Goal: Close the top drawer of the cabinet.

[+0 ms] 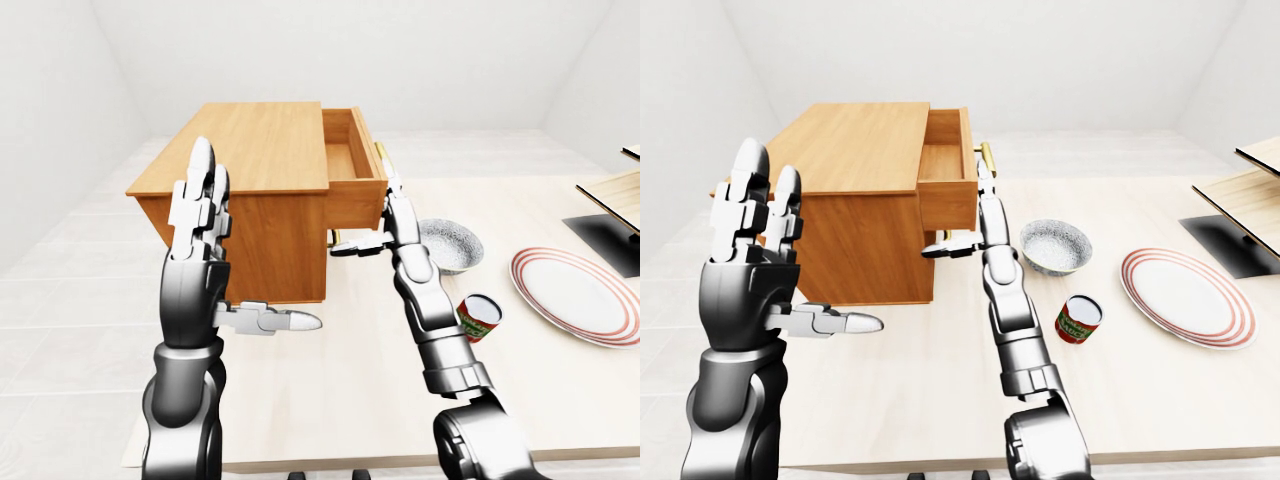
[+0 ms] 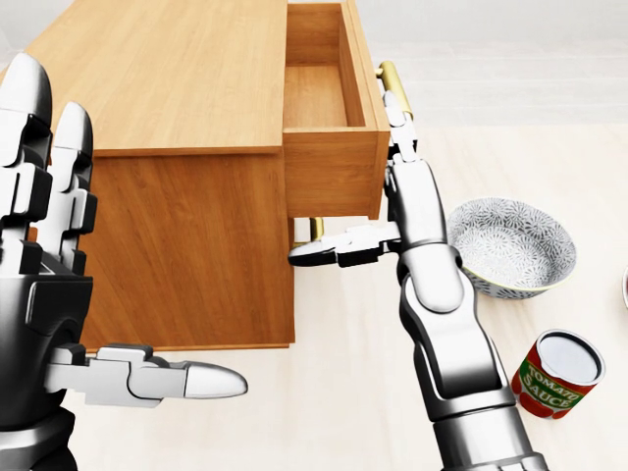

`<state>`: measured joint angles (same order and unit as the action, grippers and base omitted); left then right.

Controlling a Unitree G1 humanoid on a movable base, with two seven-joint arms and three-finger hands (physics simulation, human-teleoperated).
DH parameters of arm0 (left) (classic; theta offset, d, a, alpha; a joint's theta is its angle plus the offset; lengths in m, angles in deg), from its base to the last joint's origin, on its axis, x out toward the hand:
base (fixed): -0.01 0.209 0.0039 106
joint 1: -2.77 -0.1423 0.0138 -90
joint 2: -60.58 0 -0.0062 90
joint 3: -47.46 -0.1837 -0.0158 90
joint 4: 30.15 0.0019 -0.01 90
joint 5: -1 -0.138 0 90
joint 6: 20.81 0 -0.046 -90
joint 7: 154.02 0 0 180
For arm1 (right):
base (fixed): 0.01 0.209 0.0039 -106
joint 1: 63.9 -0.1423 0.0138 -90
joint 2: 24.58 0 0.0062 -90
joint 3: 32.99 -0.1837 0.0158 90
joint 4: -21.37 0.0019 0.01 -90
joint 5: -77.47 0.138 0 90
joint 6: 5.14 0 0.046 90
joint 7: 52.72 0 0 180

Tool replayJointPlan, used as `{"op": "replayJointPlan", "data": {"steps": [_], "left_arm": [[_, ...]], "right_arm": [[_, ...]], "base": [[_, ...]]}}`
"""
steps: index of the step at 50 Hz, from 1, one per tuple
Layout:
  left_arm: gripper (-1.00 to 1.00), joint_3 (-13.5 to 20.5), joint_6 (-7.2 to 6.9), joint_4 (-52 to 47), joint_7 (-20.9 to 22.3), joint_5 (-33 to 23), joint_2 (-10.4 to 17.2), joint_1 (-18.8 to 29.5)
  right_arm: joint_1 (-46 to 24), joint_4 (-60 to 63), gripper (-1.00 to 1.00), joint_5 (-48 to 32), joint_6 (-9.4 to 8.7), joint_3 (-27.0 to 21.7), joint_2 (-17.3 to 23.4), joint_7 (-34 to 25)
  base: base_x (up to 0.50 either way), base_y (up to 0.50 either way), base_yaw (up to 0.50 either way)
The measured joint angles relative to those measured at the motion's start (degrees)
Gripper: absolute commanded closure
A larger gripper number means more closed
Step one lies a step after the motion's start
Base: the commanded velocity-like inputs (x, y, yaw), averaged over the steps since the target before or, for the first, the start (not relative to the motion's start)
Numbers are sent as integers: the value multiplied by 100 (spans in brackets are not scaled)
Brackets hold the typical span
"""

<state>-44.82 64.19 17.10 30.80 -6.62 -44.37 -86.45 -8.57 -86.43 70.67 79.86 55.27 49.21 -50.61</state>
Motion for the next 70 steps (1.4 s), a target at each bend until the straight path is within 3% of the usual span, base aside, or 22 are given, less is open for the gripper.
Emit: {"op": "replayJointPlan", "data": {"steps": [26, 70], "left_arm": [[-100, -20, 0, -145, -1, -18, -6, 69], [-100, -3, 0, -135, 8, 18, -2, 74]], "right_arm": [[-81, -230, -100, -90, 0, -83, -339, -108], [-647, -1049, -100, -200, 0, 451, -761, -162]], "base": [[0, 0, 0], [0, 0, 0]]}}
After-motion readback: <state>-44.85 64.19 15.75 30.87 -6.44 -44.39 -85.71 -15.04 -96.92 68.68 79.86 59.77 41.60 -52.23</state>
